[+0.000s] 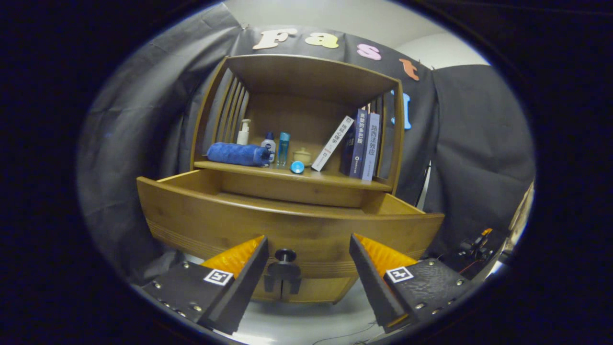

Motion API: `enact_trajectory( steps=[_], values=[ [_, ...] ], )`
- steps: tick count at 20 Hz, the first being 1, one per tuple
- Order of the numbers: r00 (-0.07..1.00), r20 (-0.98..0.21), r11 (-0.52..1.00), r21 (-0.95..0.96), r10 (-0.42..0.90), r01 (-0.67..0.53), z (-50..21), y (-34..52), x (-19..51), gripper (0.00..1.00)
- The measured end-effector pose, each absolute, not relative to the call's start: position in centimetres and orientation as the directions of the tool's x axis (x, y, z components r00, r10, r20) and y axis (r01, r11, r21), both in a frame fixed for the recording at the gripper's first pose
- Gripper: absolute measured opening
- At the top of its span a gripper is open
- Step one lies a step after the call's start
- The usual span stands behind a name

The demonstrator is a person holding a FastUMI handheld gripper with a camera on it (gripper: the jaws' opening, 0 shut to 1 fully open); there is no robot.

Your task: Pull open the drawer, take out the items inside it, and place them on the countertop above the cabinet.

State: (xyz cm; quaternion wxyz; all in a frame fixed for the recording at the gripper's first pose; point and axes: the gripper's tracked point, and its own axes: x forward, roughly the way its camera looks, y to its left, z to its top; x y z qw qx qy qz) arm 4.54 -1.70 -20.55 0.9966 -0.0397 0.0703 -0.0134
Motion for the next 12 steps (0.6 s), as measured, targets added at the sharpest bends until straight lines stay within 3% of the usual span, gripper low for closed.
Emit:
enact_trajectory(
  steps=[6,12],
  values=[
    [0.985,-0.161,0.997,-0.065,-0.062,0.052,-23.3,-1.7,6.5,1.00],
    [0.983,-0.176,0.997,0.060,0.053,-0.043,-23.9,0.2,7.5,0.98]
  ],
)
